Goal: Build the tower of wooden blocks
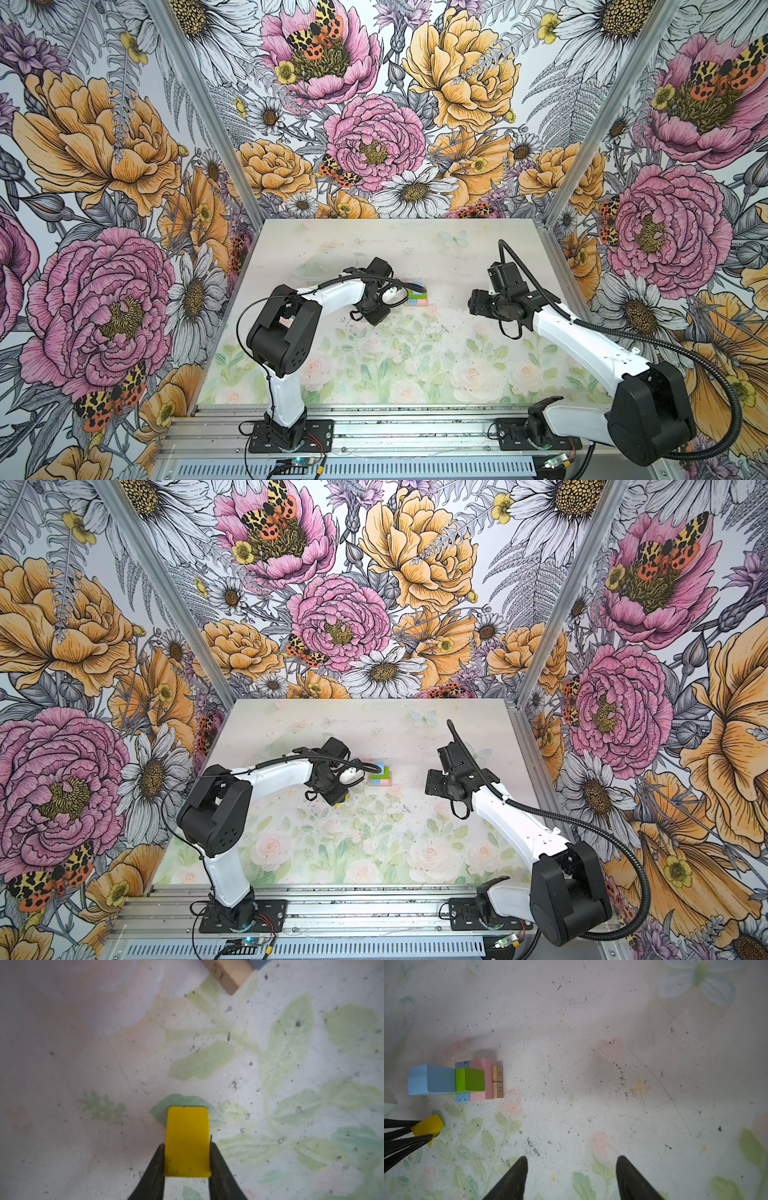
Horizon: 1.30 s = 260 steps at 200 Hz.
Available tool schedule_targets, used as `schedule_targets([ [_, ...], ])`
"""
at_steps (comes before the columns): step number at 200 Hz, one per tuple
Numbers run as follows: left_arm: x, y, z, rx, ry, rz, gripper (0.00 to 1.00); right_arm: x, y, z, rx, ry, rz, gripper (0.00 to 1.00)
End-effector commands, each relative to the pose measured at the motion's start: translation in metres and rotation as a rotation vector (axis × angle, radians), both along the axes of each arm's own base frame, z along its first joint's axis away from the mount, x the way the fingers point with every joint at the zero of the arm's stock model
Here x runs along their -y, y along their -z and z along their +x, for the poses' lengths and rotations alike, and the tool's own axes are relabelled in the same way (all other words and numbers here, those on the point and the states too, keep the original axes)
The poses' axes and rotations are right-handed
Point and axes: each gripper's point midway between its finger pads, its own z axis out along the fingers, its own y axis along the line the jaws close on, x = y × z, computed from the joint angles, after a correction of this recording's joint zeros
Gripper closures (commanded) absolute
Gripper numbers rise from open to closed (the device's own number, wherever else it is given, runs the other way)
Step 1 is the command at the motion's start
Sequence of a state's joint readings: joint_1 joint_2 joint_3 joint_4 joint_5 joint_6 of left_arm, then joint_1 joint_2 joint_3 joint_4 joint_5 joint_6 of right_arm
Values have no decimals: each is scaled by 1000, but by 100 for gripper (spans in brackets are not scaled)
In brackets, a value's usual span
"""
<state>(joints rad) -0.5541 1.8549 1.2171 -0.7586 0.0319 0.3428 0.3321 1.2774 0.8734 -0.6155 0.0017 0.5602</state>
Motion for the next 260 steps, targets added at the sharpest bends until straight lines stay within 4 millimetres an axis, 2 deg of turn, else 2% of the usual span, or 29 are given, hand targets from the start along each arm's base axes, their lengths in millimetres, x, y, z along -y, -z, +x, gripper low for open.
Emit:
schedule_targets([
  [1,4,-11,8,40,10,-21,100,0,-6,4,23,13,22,31],
  [20,4,-15,10,47,6,-25,100,-1,-7,4,24,11,25,31],
  [22,5,-26,12,72,6,-40,100,-1,-7,4,24,11,26,31],
  [26,6,-32,13,84,6,-48,100,0,-7,3,24,12,25,31],
  [53,7,-53,18,131,5,-81,100,-1,-10,4,32,7,30,31],
  [109,23,-103,15,157,61,-194,100,-4,-19,9,54,-1,41,31],
  [198,52,-157,12,270,215,-256,100,-6,-26,11,70,-11,52,31],
  [235,73,-172,15,314,306,-268,100,-4,-29,9,81,-12,53,31],
  [260,86,-174,22,333,363,-264,100,-1,-31,7,90,-11,50,31],
])
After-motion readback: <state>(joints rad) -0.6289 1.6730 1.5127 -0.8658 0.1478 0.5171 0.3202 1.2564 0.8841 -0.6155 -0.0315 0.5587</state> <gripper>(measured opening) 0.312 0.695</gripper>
